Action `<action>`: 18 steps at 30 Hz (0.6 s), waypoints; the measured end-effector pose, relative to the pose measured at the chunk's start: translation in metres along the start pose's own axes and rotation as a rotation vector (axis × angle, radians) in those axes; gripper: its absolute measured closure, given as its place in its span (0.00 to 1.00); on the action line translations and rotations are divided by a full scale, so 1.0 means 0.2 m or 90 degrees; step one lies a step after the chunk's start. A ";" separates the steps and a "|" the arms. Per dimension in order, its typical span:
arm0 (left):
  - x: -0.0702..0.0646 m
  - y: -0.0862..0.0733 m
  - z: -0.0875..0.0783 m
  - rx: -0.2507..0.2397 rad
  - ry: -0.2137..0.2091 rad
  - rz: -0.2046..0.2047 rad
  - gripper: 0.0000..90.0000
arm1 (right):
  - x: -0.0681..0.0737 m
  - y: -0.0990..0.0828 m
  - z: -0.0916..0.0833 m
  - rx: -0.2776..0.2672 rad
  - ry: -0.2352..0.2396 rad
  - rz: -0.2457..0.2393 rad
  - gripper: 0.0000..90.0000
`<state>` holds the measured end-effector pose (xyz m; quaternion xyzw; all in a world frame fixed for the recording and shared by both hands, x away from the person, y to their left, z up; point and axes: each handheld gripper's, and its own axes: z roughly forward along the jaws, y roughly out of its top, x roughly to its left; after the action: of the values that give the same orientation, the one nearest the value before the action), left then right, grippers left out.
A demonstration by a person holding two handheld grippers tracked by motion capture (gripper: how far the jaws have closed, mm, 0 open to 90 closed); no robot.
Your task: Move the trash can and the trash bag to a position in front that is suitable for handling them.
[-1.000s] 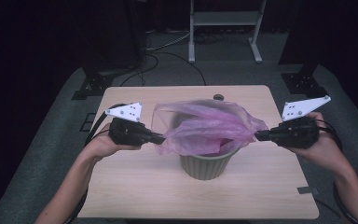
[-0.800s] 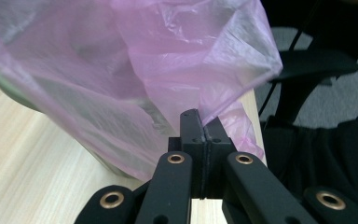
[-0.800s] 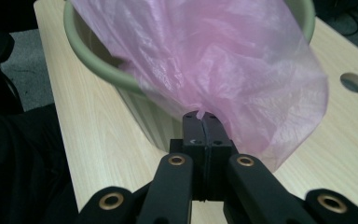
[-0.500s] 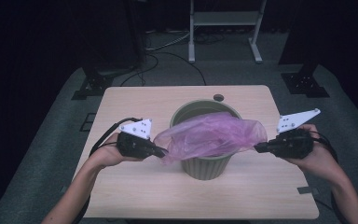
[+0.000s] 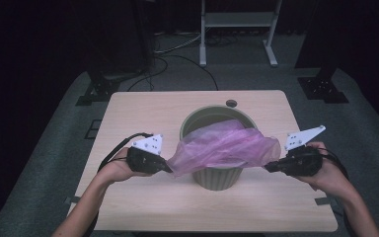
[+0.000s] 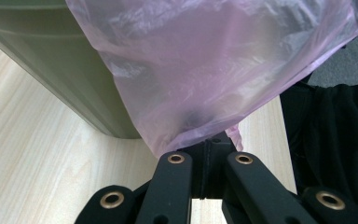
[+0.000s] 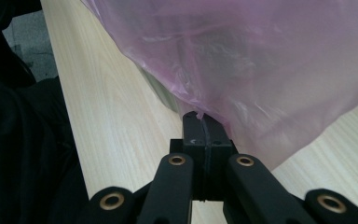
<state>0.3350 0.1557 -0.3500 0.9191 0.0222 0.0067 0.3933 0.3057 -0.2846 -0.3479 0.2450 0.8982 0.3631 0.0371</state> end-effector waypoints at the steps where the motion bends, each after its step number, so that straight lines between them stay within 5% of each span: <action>1: 0.00 0.00 0.00 0.002 -0.004 0.000 1.00 | 0.00 0.00 0.00 0.002 -0.001 -0.002 1.00; 9: 0.01 -0.05 0.04 0.024 -0.005 -0.011 1.00 | -0.01 -0.05 0.05 0.043 -0.018 0.006 1.00; 12: 0.01 -0.06 0.03 0.017 0.000 -0.014 1.00 | -0.02 -0.06 0.05 0.033 -0.015 0.010 1.00; 18: -0.01 -0.05 -0.04 -0.034 -0.007 -0.016 0.74 | 0.02 -0.05 -0.04 -0.022 -0.007 0.004 0.83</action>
<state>0.3325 0.1677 -0.3513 0.9080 0.0311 -0.0028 0.4179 0.2966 -0.2938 -0.3477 0.2491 0.8908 0.3774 0.0451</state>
